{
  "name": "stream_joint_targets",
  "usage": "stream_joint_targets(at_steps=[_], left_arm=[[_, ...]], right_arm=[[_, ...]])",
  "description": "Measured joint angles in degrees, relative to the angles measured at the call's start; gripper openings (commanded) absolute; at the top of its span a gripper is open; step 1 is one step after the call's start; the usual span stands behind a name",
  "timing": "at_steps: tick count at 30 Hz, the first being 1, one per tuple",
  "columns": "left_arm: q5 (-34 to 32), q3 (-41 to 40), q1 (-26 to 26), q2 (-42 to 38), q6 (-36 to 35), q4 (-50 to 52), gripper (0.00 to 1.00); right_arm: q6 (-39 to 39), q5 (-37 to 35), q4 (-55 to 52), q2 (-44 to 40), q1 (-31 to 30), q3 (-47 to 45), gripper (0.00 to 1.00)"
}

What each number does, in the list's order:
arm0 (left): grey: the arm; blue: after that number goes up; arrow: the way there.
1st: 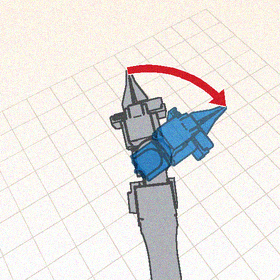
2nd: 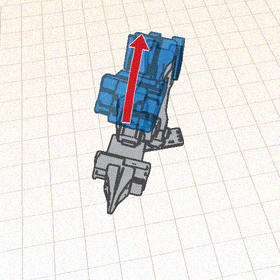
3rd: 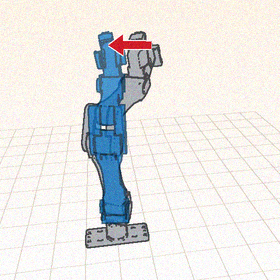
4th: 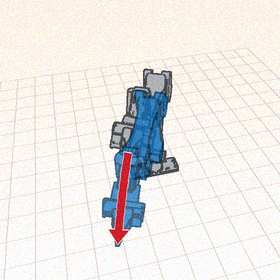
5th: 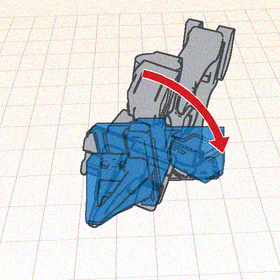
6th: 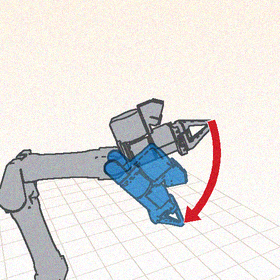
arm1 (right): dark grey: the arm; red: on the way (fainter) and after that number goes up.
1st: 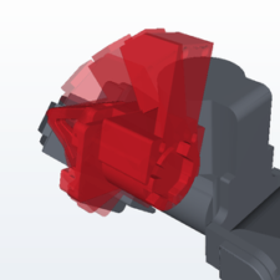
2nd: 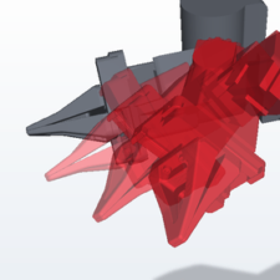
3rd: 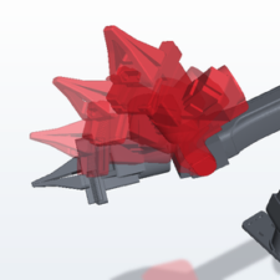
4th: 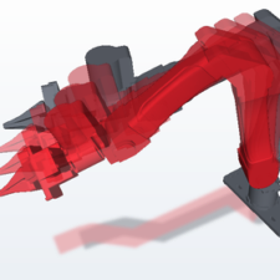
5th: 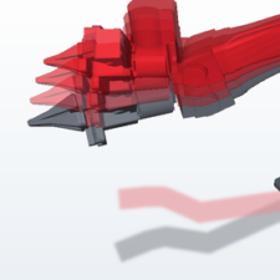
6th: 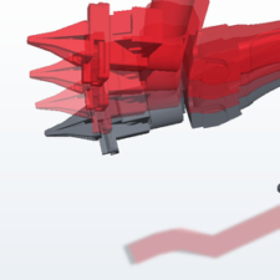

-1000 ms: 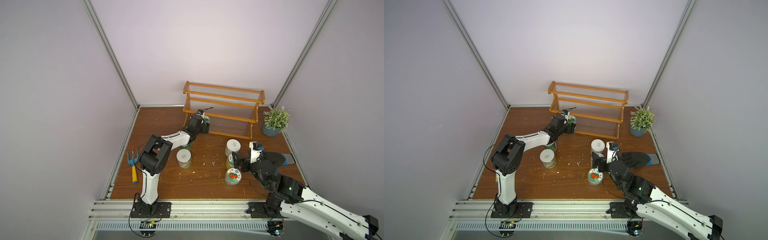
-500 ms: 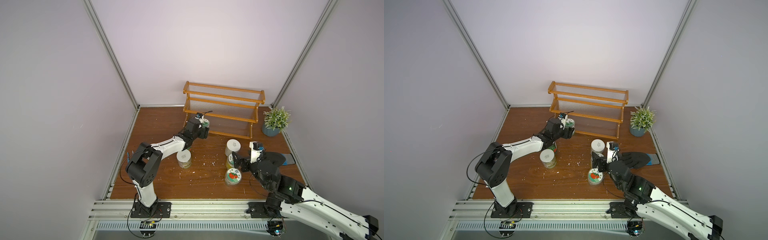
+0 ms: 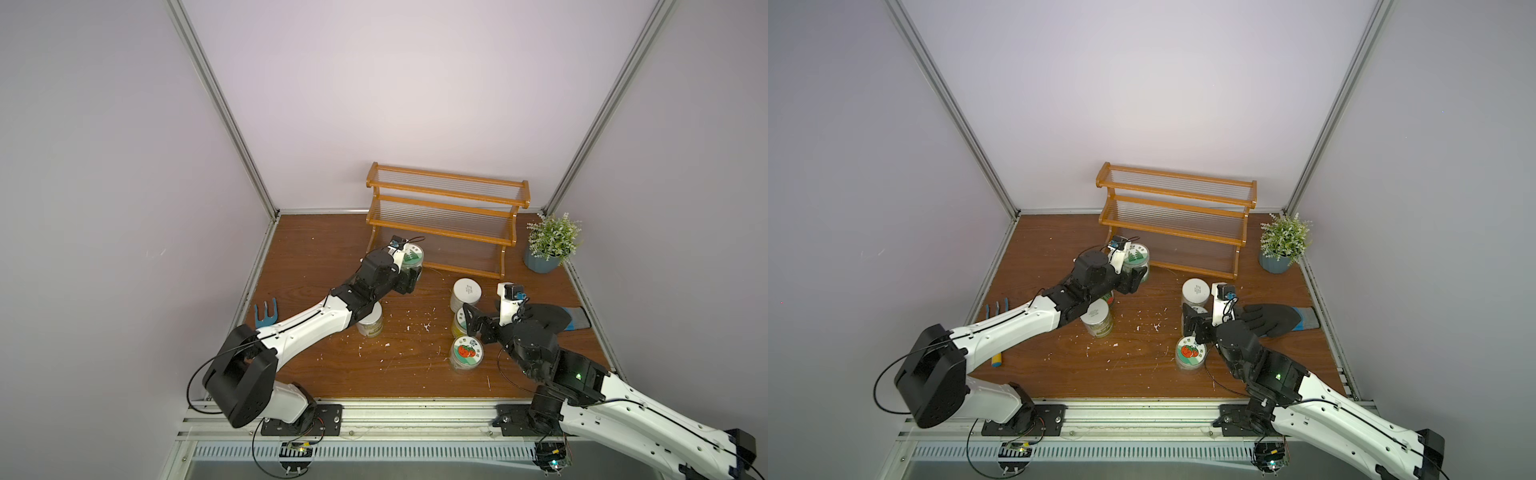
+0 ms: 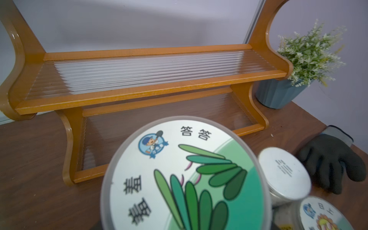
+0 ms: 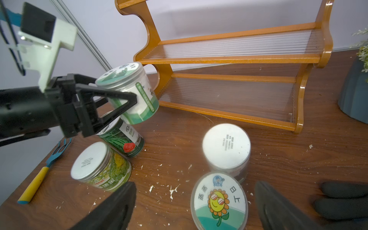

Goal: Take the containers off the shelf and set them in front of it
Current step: Place the container at the center of the board.

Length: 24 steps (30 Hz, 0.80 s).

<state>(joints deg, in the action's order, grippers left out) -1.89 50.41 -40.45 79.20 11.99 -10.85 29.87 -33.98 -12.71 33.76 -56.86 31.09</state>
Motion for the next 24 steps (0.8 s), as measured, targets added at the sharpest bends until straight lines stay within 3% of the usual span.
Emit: stream_joint_targets(at_steps=[8,17,24], left_arm=[[-2.4,-9.1,-6.5,-12.6,0.9,3.6,0.69],[-6.5,-16.0,-15.6,-19.9,3.1,6.2,0.68],[-11.2,-22.1,-19.3,-28.6,8.6,11.6,0.67]], right_arm=[[-0.2,0.1,0.3,0.5,0.0,0.0,0.99],[-0.8,1.4,1.4,1.6,0.0,0.1,0.99],[-1.4,1.4,1.4,1.2,0.0,0.5,0.99]])
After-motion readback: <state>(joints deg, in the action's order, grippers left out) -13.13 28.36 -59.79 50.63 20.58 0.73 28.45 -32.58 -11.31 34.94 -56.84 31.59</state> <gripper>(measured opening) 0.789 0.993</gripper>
